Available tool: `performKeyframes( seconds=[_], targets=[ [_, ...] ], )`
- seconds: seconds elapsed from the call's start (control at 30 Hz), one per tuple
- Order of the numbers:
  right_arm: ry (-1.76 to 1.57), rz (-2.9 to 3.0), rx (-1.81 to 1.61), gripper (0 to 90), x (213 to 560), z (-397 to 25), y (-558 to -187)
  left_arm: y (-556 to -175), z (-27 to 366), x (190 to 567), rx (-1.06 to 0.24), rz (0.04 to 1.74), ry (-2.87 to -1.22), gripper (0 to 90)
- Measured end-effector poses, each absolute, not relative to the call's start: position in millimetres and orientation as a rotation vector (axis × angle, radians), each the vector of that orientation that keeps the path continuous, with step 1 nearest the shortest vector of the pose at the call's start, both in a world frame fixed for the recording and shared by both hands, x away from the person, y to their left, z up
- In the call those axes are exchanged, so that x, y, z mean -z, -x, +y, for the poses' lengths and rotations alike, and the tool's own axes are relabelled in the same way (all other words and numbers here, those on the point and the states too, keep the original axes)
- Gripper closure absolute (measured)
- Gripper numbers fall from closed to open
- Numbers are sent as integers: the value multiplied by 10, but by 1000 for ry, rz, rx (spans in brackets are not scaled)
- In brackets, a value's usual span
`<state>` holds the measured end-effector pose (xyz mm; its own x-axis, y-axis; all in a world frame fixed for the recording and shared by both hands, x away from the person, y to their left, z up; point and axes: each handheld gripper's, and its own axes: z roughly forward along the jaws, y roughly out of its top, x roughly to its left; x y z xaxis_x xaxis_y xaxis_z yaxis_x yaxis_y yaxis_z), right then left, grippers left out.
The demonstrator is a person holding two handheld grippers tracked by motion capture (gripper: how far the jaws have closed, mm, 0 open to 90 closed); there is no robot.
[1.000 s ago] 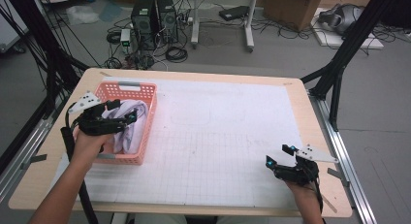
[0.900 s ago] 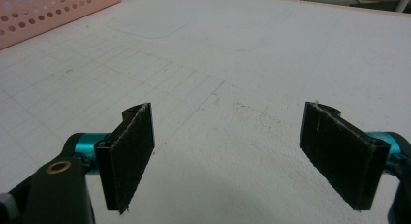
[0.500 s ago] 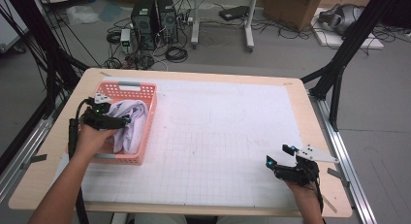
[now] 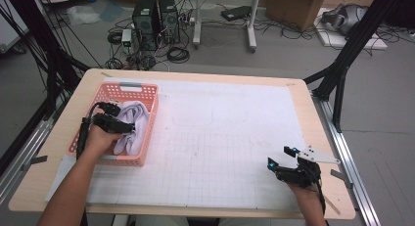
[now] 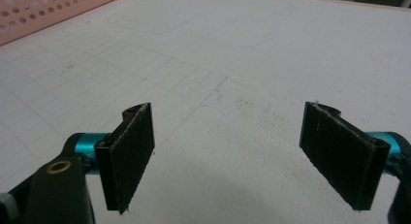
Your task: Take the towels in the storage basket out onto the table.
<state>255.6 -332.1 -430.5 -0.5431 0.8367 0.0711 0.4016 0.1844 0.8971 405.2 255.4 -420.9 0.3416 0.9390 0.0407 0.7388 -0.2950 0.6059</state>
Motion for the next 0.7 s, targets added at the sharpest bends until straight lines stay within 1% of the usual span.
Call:
performKeyframes(
  seconds=[0.03,0.07,0.13,0.17,0.2,0.23,0.3,0.4,0.43,0.47,0.5,0.53,0.57,0.6,0.63,0.67,0.7],
  targets=[
    [-1164,2029,-1323,190,4304,-3316,-2555,-4042,2560,4193,-555,1466,-2118,440],
    [-1164,2029,-1323,190,4304,-3316,-2555,-4031,2574,4178,-566,1457,-2124,508],
    [-1163,2028,-1326,190,4301,-3308,-2555,-4018,2600,4156,-546,1456,-2101,603],
    [-1163,2028,-1326,190,4301,-3308,-2555,-4012,2623,4140,-530,1455,-2080,603],
    [-1160,2028,-1324,190,4302,-3313,-2556,-4009,2691,4107,-477,1468,-2006,664],
    [-1168,2028,-1324,190,4302,-3314,-2553,-4009,2691,4107,-477,1468,-2006,678],
    [-1174,2026,-1325,190,4305,-3319,-2553,-4004,2753,4076,-444,1472,-1919,688],
    [-1178,2023,-1323,191,4307,-3331,-2557,-3946,2799,3985,-479,1398,-1823,692],
    [-1178,2023,-1323,191,4307,-3331,-2557,-3946,2799,3985,-479,1398,-1823,692],
    [-1176,2021,-1321,190,4309,-3335,-2561,-3907,2829,3932,-492,1343,-1752,692],
    [-1176,2021,-1320,191,4310,-3335,-2562,-3907,2829,3932,-492,1343,-1752,692],
    [-1176,2021,-1320,190,4309,-3334,-2561,-3887,2848,3901,-499,1322,-1718,692],
    [-1176,2021,-1320,190,4309,-3334,-2561,-3865,2866,3868,-513,1297,-1681,692],
    [-1186,2022,-1322,190,4307,-3325,-2554,-3818,2897,3805,-534,1251,-1607,692],
    [-1177,2025,-1323,190,4307,-3327,-2556,-3818,2897,3805,-534,1251,-1607,692],
    [-1176,2023,-1324,191,4308,-3325,-2556,-3775,2938,3746,-536,1212,-1530,692],
    [-1181,2024,-1325,191,4306,-3322,-2553,-3753,2956,3719,-542,1184,-1503,692]
  ],
)
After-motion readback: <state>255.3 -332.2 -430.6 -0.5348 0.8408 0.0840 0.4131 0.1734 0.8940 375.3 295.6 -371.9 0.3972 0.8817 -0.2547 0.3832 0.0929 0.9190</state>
